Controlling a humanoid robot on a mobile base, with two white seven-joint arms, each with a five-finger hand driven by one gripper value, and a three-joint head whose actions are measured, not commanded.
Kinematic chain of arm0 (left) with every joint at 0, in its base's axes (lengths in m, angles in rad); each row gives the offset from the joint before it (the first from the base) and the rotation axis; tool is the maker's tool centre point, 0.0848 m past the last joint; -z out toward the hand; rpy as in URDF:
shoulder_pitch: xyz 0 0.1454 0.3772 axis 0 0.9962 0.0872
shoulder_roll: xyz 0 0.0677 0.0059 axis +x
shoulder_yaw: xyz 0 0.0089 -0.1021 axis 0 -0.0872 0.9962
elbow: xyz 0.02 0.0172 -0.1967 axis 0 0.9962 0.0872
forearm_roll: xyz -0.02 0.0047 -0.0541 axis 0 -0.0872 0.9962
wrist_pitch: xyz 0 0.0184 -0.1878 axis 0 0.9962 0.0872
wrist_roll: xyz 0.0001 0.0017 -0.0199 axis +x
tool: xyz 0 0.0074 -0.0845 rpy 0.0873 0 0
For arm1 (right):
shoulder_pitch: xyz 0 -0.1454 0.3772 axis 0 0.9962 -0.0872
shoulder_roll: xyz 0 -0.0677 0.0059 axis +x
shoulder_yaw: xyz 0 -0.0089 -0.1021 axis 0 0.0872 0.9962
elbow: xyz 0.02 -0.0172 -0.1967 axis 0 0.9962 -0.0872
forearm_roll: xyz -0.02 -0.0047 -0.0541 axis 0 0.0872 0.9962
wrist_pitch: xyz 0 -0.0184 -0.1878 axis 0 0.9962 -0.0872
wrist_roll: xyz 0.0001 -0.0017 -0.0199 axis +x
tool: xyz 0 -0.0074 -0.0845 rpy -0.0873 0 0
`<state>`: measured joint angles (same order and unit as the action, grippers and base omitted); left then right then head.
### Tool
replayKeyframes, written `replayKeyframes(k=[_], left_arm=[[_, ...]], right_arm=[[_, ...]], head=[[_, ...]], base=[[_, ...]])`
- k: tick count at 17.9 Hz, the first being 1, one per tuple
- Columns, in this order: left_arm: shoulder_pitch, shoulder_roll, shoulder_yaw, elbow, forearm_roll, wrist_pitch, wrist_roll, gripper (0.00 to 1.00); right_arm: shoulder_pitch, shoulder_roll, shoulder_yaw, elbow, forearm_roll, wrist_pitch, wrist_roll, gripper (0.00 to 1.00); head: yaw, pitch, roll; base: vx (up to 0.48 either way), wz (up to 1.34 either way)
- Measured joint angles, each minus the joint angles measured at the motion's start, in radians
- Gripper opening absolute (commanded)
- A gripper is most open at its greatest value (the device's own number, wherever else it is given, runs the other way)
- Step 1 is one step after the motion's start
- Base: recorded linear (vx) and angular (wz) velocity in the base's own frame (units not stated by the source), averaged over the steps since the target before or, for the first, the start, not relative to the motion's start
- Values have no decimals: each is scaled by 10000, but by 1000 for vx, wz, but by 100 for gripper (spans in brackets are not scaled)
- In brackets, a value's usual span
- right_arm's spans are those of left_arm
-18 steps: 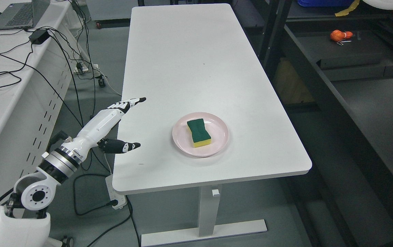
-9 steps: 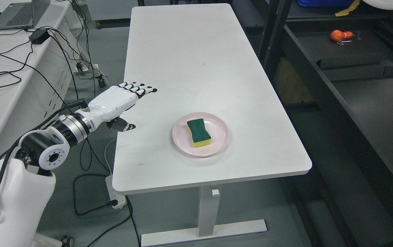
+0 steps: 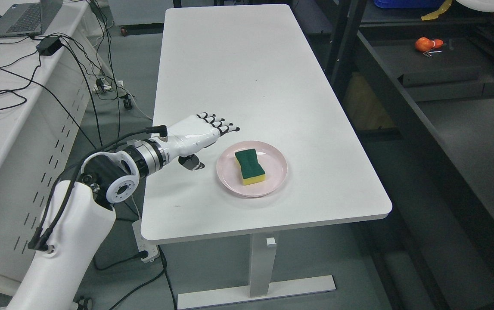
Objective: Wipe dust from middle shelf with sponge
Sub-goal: 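Reach the left hand across the table toward the sponge on the pink plate, then close the left hand around the green-and-yellow sponge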
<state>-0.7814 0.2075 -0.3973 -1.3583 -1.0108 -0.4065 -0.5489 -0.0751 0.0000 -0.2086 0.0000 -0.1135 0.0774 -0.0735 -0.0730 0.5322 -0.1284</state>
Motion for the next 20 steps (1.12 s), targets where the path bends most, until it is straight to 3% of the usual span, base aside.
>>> replayKeyframes(k=[8, 20], left_arm=[[-626, -619, -1724, 616, -1096, -67, -11, 97], [-1202, -983, -2571, 1582, -1996, -107, -229, 91]], right_arm=[[0, 0, 0, 0, 0, 0, 0, 100], [0, 0, 0, 0, 0, 0, 0, 100]], head=[[0, 0, 0], [0, 0, 0]], base=[[3, 0], [39, -24]])
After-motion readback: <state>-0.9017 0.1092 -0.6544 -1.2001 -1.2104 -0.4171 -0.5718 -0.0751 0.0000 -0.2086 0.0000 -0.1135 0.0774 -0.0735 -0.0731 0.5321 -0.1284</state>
